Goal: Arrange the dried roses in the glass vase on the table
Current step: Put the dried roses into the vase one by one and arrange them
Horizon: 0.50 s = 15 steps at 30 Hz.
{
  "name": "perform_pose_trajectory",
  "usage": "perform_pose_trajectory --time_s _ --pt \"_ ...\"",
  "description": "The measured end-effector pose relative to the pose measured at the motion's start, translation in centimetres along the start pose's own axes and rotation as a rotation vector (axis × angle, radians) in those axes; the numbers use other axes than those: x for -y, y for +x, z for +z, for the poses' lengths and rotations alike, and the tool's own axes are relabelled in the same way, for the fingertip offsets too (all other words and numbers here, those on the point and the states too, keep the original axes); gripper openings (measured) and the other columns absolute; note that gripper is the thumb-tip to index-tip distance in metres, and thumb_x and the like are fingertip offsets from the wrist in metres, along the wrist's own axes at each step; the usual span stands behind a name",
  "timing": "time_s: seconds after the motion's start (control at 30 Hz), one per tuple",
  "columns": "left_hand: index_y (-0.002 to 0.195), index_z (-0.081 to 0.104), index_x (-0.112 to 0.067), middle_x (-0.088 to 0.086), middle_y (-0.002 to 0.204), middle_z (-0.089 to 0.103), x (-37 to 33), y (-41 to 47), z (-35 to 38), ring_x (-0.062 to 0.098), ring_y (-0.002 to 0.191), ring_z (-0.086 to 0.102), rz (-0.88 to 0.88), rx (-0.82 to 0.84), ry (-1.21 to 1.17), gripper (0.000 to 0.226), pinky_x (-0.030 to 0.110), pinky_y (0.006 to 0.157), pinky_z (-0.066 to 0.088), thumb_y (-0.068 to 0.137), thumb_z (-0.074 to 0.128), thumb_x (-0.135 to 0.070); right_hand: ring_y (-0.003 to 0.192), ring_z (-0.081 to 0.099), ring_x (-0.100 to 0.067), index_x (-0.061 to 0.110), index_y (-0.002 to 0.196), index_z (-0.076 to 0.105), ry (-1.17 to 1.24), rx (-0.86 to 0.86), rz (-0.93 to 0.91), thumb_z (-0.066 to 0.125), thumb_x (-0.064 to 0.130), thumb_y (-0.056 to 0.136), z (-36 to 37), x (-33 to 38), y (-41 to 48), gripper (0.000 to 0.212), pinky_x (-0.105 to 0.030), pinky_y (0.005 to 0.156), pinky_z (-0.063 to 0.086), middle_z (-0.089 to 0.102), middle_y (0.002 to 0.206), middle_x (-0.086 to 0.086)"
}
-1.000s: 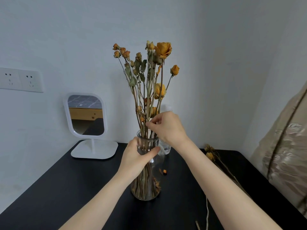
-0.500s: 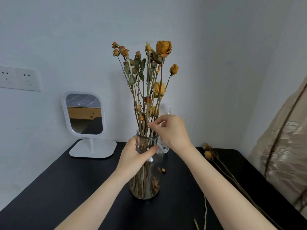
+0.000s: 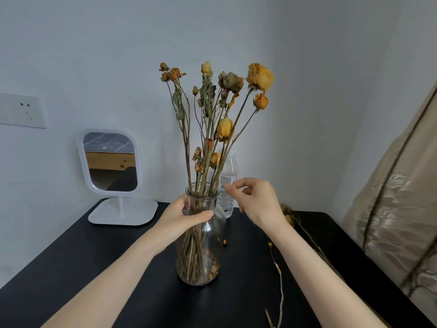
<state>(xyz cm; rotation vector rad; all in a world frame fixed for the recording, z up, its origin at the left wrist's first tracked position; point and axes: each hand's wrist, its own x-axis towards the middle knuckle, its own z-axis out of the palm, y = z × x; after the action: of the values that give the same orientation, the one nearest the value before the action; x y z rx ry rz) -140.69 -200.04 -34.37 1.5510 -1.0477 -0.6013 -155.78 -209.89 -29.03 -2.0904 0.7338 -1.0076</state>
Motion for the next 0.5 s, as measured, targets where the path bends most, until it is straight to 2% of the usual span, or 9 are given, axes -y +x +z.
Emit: perform_pose_trajectory --time_s 0.1,0.2,0.3,0.37,0.43,0.5 --pt "0.104 0.048 -0.04 -0.019 0.107 0.057 0.2 0.3 -0.1 -0.001 0.099 0.052 -0.003 0.007 0.014 0.044 0.016 0.074 0.039 0.069 0.074 -0.042 0.033 0.043 0.001 0.014 0.077 0.066 0.008 0.02 0.004 0.061 0.03 0.089 0.2 -0.1 -0.2 0.02 -0.005 0.04 0.034 0.048 0.044 0.006" --pt "0.098 0.047 -0.04 -0.016 0.107 0.056 0.0 0.1 -0.1 -0.001 0.097 0.052 0.002 -0.001 0.021 0.044 0.014 0.071 0.038 0.064 0.074 -0.049 0.032 0.044 0.001 0.014 0.078 0.067 0.011 0.03 0.009 0.062 0.03 0.089 0.4 -0.2 -0.5 0.02 -0.005 0.04 0.033 0.048 0.044 0.007" --pt "0.101 0.051 -0.042 -0.021 0.111 0.056 0.1 -0.8 -0.1 -0.006 0.1 0.051 0.031 -0.004 0.002 0.059 0.012 0.073 0.037 0.049 0.07 -0.062 0.032 0.043 0.001 0.013 0.079 0.068 0.017 0.033 0.022 0.062 0.031 0.088 0.2 -0.6 -0.9 0.021 -0.005 0.04 0.033 0.047 0.041 0.008" --pt "0.114 0.048 -0.042 -0.026 0.119 0.051 0.3 -1.8 0.3 -0.007 0.108 0.047 0.059 -0.032 -0.034 0.072 0.012 0.081 0.036 0.049 0.069 -0.063 0.032 0.042 0.0 0.017 0.076 0.065 0.027 0.04 0.034 0.062 0.032 0.088 0.0 -1.3 -1.4 0.02 -0.005 0.04 0.033 0.047 0.038 0.009" --pt "0.133 0.038 -0.036 -0.021 0.133 0.042 0.9 -3.1 1.2 0.0 0.121 0.04 0.057 -0.162 -0.085 0.087 0.019 0.094 0.033 0.054 0.067 -0.059 0.032 0.042 -0.001 0.02 0.071 0.063 0.012 0.041 0.053 0.062 0.033 0.087 -0.3 -2.2 -2.0 0.021 -0.005 0.041 0.033 0.048 0.036 0.008" --pt "0.138 0.033 -0.031 -0.011 0.141 0.035 1.4 -5.0 2.2 0.006 0.125 0.036 0.06 -0.43 -0.142 0.081 0.024 0.097 0.031 0.066 0.064 -0.053 0.034 0.043 0.0 0.021 0.07 0.063 -0.003 0.037 0.08 0.062 0.034 0.088 -0.9 -3.4 -2.6 0.022 -0.005 0.043 0.035 0.049 0.035 0.009"
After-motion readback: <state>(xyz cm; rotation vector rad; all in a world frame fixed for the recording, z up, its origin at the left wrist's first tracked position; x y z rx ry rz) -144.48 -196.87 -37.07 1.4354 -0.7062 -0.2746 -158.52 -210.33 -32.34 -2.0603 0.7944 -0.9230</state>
